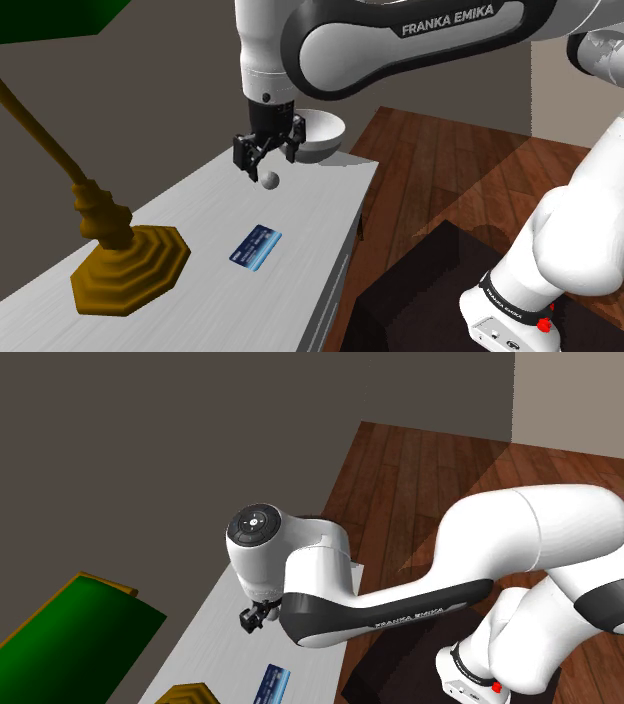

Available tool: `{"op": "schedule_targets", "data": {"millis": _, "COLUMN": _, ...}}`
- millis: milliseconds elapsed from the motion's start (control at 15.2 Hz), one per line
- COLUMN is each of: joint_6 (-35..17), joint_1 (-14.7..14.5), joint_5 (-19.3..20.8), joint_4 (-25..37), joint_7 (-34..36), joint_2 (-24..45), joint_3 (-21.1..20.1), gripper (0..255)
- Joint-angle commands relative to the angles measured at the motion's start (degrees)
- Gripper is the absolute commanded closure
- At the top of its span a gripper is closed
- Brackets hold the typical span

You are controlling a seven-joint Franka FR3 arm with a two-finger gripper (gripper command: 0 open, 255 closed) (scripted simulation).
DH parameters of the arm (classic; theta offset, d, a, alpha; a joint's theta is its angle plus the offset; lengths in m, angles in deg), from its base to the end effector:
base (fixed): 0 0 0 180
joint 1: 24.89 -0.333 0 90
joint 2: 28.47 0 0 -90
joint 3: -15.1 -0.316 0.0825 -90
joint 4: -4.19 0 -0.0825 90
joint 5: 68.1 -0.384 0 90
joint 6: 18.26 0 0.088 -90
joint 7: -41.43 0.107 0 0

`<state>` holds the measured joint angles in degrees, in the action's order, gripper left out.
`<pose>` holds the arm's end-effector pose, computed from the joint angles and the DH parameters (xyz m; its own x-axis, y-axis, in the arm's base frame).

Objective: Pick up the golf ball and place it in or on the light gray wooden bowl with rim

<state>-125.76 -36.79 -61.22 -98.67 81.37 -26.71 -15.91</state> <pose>0.4310 0.3839 0.5297 0.9907 0.0859 0.1051 0.0818 -0.9957 0.0428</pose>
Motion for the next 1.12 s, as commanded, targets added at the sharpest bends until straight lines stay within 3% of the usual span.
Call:
{"op": "schedule_targets", "data": {"millis": 0, "joint_6": -1.3, "joint_1": 0.0, "joint_5": 0.3, "joint_4": -0.8, "joint_7": 0.3, "joint_2": 0.5, "joint_3": 0.0, "gripper": 0}}
{"op": "schedule_targets", "data": {"millis": 264, "joint_6": -4.6, "joint_1": 0.0, "joint_5": 0.9, "joint_4": -3.5, "joint_7": 0.7, "joint_2": 1.3, "joint_3": 0.1, "gripper": 0}}
{"op": "schedule_targets", "data": {"millis": 792, "joint_6": -4.6, "joint_1": 0.0, "joint_5": 0.9, "joint_4": -3.5, "joint_7": 0.7, "joint_2": 1.3, "joint_3": 0.1, "gripper": 0}}
{"op": "schedule_targets", "data": {"millis": 858, "joint_6": -4.6, "joint_1": 0.0, "joint_5": 0.9, "joint_4": -3.5, "joint_7": 0.7, "joint_2": 1.3, "joint_3": 0.1, "gripper": 255}}
{"op": "schedule_targets", "data": {"millis": 1056, "joint_6": -4.6, "joint_1": 0.0, "joint_5": 0.9, "joint_4": -3.5, "joint_7": 0.7, "joint_2": 1.3, "joint_3": 0.1, "gripper": 255}}
